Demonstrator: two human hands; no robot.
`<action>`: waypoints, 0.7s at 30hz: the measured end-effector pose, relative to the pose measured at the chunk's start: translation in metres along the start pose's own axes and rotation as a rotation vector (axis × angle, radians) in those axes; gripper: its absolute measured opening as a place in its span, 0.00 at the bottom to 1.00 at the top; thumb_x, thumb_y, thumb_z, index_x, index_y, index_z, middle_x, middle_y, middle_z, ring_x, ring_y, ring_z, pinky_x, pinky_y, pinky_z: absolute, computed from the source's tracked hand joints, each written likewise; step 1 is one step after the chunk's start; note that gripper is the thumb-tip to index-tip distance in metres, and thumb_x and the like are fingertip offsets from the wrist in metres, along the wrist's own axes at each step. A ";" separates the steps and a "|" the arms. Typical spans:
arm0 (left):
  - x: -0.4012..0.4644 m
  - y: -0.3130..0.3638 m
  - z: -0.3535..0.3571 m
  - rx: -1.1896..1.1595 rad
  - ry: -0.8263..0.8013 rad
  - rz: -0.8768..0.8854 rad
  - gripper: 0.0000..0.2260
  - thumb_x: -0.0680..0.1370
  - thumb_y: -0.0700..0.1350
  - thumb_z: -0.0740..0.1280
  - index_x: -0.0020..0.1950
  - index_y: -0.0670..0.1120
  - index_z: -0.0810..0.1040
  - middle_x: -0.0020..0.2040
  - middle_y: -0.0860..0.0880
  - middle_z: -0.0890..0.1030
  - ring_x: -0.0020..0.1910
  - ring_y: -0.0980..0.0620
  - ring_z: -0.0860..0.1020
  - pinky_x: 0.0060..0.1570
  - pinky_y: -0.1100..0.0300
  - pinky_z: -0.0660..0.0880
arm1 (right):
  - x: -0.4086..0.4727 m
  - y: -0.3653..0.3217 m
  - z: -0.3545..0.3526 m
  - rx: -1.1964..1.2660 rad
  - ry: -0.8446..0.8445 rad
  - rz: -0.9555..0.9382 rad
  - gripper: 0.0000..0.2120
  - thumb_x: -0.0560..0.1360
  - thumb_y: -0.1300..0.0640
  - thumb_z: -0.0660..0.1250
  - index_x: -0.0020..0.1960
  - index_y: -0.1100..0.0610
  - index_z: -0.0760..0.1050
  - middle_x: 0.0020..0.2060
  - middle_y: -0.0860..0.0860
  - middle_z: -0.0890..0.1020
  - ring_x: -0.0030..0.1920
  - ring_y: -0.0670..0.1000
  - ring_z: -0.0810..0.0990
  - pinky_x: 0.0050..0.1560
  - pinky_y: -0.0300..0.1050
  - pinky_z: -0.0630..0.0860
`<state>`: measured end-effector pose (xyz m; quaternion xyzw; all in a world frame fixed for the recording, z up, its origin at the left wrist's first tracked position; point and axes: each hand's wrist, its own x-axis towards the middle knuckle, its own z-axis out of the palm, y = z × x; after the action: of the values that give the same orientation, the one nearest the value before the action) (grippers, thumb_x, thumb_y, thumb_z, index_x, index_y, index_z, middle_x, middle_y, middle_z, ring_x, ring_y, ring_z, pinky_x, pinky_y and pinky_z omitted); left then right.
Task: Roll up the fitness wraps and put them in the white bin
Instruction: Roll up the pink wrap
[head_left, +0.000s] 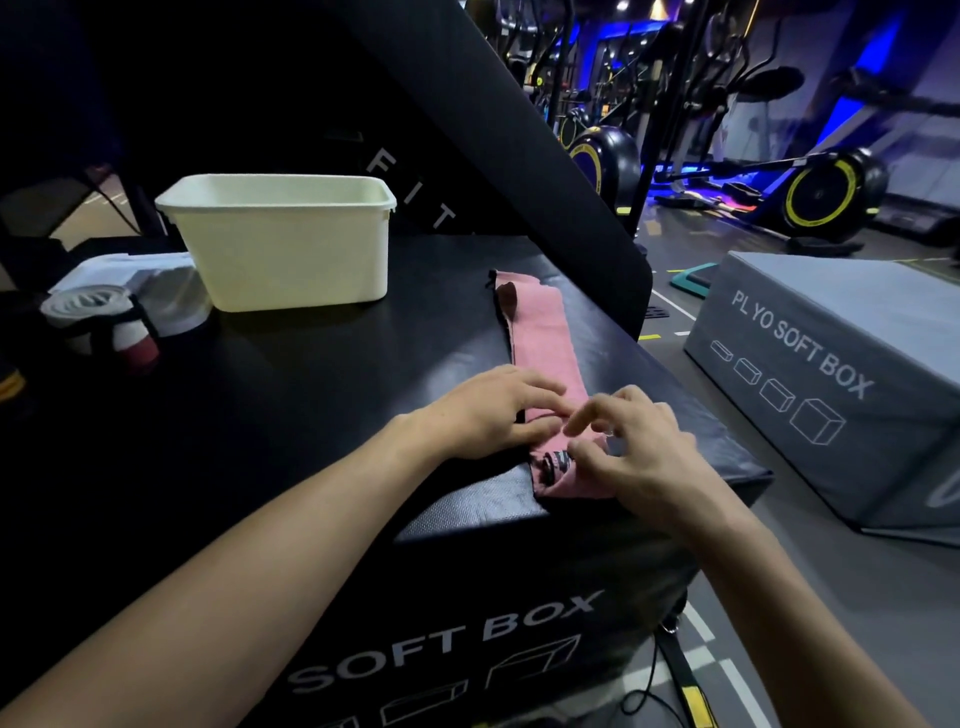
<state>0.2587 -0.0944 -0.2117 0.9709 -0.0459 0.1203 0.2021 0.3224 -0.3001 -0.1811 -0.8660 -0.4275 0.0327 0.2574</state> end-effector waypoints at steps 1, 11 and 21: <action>0.000 0.000 0.001 -0.007 -0.005 -0.004 0.15 0.82 0.55 0.64 0.67 0.56 0.81 0.73 0.50 0.76 0.71 0.50 0.71 0.74 0.51 0.62 | 0.000 0.000 0.001 0.018 0.027 -0.026 0.02 0.76 0.49 0.69 0.46 0.43 0.77 0.47 0.43 0.76 0.55 0.49 0.72 0.59 0.54 0.69; 0.003 -0.008 0.005 -0.043 0.022 -0.056 0.22 0.77 0.66 0.58 0.66 0.64 0.80 0.73 0.57 0.75 0.72 0.60 0.69 0.75 0.40 0.62 | -0.016 0.016 0.009 -0.131 0.241 -0.465 0.14 0.74 0.37 0.67 0.45 0.48 0.82 0.43 0.40 0.81 0.43 0.47 0.78 0.47 0.50 0.73; 0.002 -0.001 -0.002 -0.036 -0.066 -0.142 0.16 0.85 0.56 0.61 0.72 0.65 0.74 0.79 0.58 0.67 0.80 0.59 0.58 0.79 0.39 0.47 | -0.009 0.026 0.012 -0.354 0.133 -0.529 0.19 0.79 0.41 0.60 0.56 0.53 0.80 0.50 0.46 0.81 0.51 0.53 0.78 0.52 0.47 0.73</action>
<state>0.2603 -0.0928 -0.2096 0.9713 0.0145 0.0727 0.2261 0.3318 -0.3148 -0.2056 -0.7563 -0.6192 -0.1668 0.1296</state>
